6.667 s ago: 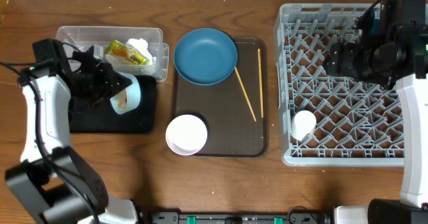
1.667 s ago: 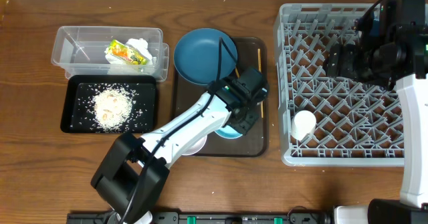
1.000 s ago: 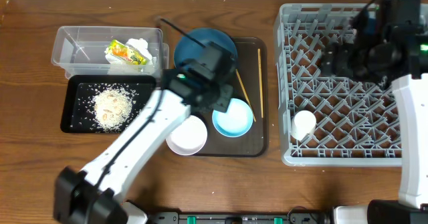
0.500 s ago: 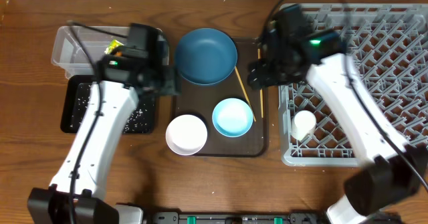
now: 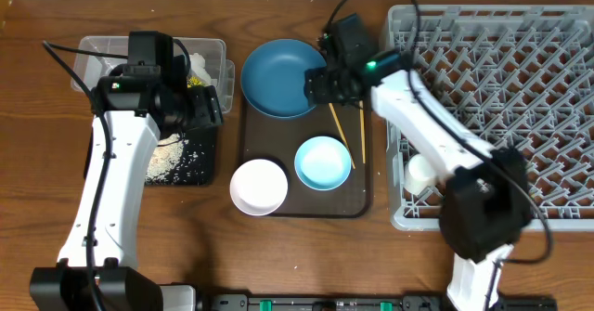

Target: Sort waste into correct bins and load items into the dishwasher rack

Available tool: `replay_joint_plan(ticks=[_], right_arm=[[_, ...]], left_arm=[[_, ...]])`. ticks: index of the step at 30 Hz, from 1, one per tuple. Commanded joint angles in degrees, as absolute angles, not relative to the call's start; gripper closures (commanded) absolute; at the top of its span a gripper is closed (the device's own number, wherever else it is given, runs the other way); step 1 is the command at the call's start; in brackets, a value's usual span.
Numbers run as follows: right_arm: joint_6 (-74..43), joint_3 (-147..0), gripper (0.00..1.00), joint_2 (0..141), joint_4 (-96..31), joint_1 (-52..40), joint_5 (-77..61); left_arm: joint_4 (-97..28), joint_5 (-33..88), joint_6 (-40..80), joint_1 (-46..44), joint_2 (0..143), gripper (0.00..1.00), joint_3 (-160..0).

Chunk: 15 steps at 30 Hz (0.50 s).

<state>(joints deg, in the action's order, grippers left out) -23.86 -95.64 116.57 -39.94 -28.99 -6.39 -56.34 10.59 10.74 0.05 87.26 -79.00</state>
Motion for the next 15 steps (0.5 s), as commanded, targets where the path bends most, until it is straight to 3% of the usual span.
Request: replay_joint_plan(ticks=[1, 9, 12, 15], right_arm=[[-33.3, -95.8, 0.35, 121.7, -38.5, -29.8, -1.7], [-36.2, -95.8, 0.53, 126.7, -36.6, -29.8, -0.8], [-36.2, -95.8, 0.68, 126.7, -36.3, -29.8, 1.2], [-36.1, -95.8, 0.9, 126.7, -35.9, -29.7, 1.6]], left_arm=[[-56.5, 10.9, 11.0, 0.3, 86.8, 0.17, -80.1], [-56.5, 10.9, 11.0, 0.3, 86.8, 0.12, -80.1], [-56.5, 10.9, 11.0, 0.3, 86.8, 0.11, -80.1], [-56.5, 10.9, 11.0, 0.3, 86.8, 0.11, -80.1]])
